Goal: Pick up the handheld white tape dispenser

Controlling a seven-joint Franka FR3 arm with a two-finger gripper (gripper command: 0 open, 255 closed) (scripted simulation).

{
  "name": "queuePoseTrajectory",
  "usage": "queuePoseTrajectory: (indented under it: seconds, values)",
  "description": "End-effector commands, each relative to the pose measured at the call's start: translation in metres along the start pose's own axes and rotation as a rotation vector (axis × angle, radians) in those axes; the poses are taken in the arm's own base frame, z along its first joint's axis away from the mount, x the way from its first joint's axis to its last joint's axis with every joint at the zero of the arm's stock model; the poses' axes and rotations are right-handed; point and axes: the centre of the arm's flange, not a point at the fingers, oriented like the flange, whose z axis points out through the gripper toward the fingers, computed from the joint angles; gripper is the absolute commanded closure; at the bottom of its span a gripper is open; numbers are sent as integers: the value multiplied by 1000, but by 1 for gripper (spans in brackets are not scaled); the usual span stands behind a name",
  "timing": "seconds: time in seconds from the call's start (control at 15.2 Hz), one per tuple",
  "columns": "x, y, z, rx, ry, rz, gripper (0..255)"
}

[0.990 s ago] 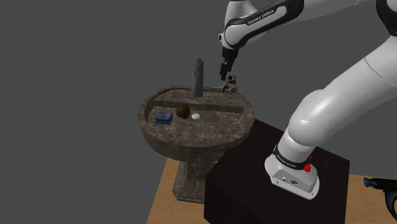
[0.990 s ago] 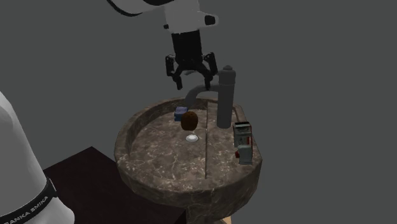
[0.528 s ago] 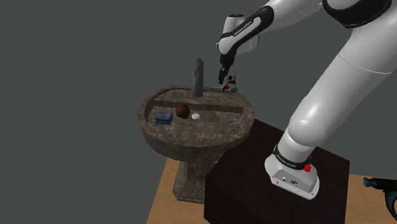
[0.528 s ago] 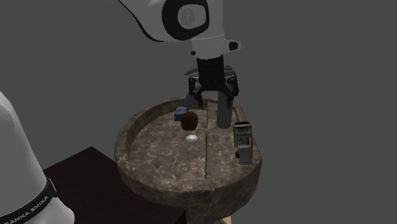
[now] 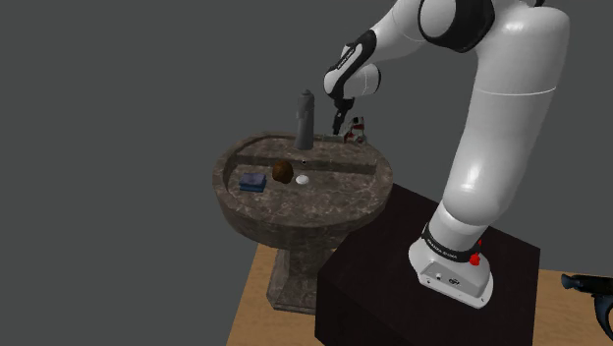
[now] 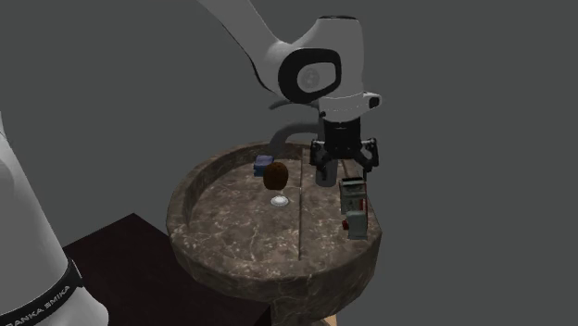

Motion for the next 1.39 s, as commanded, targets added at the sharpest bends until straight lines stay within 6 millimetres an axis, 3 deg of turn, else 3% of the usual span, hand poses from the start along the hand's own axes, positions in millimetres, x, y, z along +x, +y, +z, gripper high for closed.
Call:
queuePoseTrajectory:
  seconds: [0.0,0.59,0.66,1.32]
  values:
    - [3,12,19,0,8,-15,0]
    - [-1,7,58,0,8,-15,0]
    - [-2,7,58,0,8,-15,255]
    - [-1,8,53,0,8,-15,255]
